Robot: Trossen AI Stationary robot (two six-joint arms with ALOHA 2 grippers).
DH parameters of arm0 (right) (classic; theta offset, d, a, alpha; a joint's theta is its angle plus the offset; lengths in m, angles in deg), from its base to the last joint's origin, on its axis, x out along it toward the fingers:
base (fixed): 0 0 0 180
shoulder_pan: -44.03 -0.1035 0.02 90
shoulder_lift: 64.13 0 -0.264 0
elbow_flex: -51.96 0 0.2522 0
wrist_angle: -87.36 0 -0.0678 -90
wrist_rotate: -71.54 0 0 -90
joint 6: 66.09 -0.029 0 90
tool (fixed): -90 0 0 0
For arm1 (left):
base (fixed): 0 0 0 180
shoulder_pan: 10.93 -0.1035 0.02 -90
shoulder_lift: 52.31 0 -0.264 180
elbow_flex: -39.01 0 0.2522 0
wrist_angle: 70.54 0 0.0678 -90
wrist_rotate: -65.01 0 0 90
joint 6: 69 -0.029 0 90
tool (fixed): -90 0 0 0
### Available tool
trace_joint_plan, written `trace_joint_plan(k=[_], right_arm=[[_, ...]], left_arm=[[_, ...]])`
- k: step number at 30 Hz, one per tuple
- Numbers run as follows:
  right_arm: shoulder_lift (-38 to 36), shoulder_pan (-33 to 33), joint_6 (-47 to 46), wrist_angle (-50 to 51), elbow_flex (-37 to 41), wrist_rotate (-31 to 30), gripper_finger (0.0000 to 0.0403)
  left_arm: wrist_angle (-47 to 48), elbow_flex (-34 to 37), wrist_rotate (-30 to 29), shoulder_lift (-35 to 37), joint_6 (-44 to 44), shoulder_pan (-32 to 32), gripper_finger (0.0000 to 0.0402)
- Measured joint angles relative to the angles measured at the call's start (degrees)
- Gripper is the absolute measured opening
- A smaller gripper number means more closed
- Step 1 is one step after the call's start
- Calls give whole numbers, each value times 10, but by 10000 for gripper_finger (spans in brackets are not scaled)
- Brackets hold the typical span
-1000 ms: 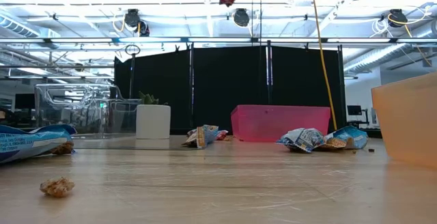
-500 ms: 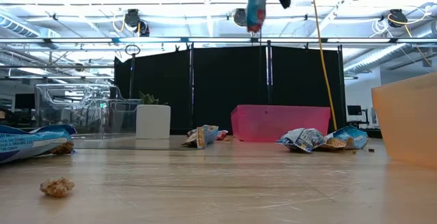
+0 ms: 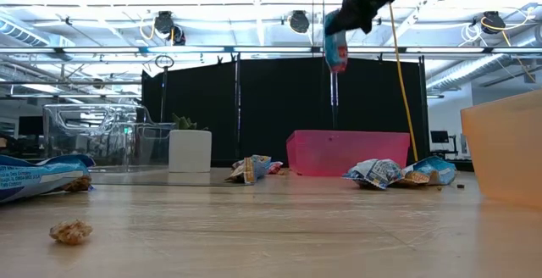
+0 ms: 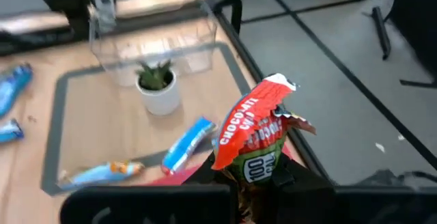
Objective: Pick and place Granola Bars by type
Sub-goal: Put the red granola bar into the red bin
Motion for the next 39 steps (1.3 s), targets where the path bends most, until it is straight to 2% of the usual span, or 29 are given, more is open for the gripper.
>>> trace_joint_plan(k=[16,22,27,32,39], right_arm=[[87,2,51,81,0,-3,6],[113,-17,65,87,-2,-34,6],[147,-31,80,125,-37,-62,6],[172,-31,82,141,-50,-63,6],[222,-41,94,161,-50,-76,6]], left_arm=[[4,0,1,0,12,0,324],[42,0,26,0,23,0,324],[58,0,52,0,40,0,324],[64,0,76,0,44,5,324],[72,0,78,0,67,16,324]])
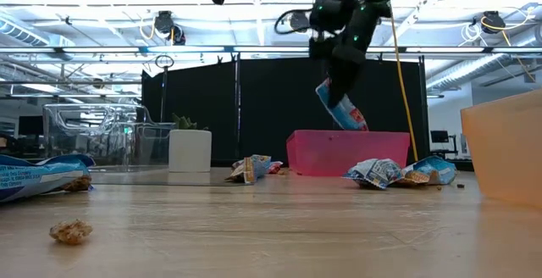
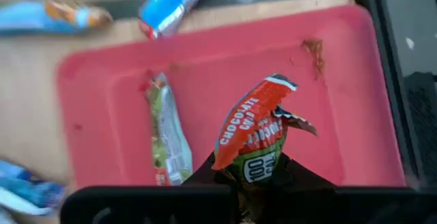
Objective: Pick and place Granola Bars by type
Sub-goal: Put the red granola bar into the red bin
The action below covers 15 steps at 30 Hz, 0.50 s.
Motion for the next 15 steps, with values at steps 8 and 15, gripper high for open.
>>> trace_joint_plan(k=[8,15], right_arm=[[59,-24,16,2,0,-3,6],[100,-51,35,15,0,-31,6]], left_arm=[[42,0,-1,20,11,7,324],[53,0,-2,34,18,7,324]])
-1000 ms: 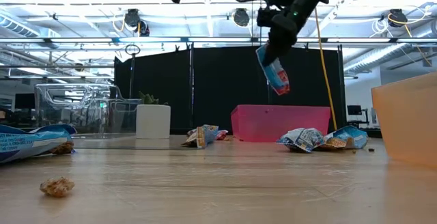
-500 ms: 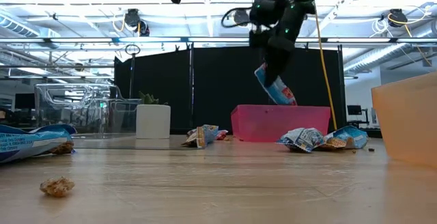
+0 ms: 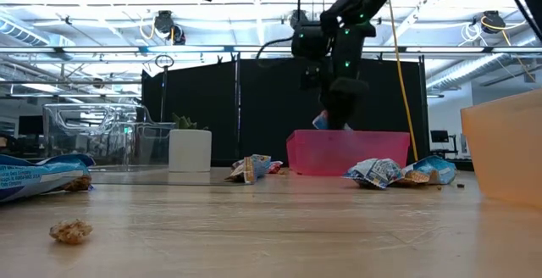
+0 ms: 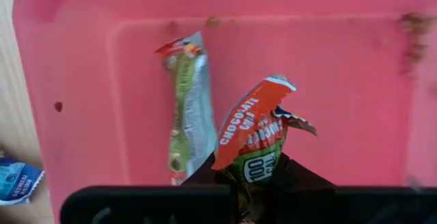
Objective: Pick and place Granola Bars by type
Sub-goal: Put the red granola bar into the red bin
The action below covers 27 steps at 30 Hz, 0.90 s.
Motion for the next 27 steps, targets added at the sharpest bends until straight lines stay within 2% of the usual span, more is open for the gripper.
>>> trace_joint_plan(k=[5,9,18,27], right_arm=[[23,-9,2,6,0,-3,6],[43,-16,18,10,-11,-30,6],[96,-15,38,26,-63,-30,6],[123,-15,51,29,-67,-30,6]], left_arm=[[2,0,0,2,9,0,324],[5,0,0,2,11,1,324],[7,0,1,2,12,10,324],[8,0,1,5,12,19,324]])
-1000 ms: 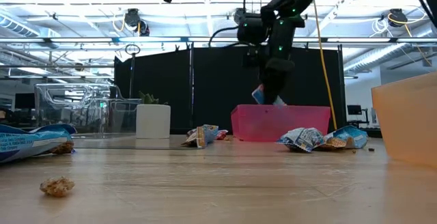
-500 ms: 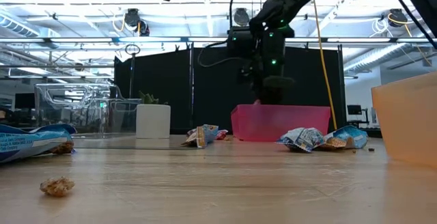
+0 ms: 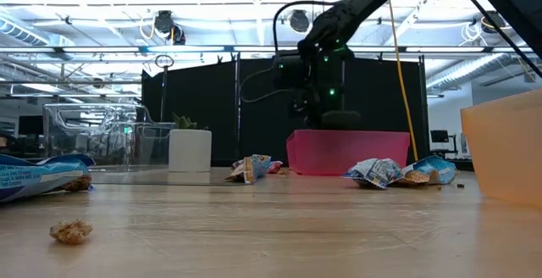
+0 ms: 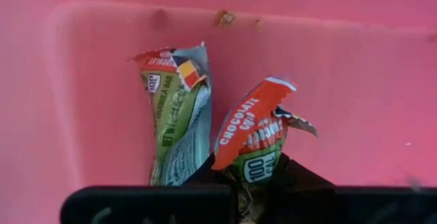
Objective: Pick and place Granola Bars by type
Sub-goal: Put the red granola bar into the red bin
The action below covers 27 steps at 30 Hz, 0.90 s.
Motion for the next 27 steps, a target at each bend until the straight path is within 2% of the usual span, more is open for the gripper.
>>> trace_joint_plan(k=[5,9,20,27], right_arm=[[-2,0,3,-9,0,-25,11],[-11,-1,4,-24,0,-44,32],[-16,-1,-15,-18,1,-46,131],[-63,-1,-16,-25,1,-47,172]], left_arm=[[-1,0,0,4,3,0,324],[1,0,0,3,3,0,324],[31,0,14,3,20,0,324],[30,0,-6,3,30,0,324]])
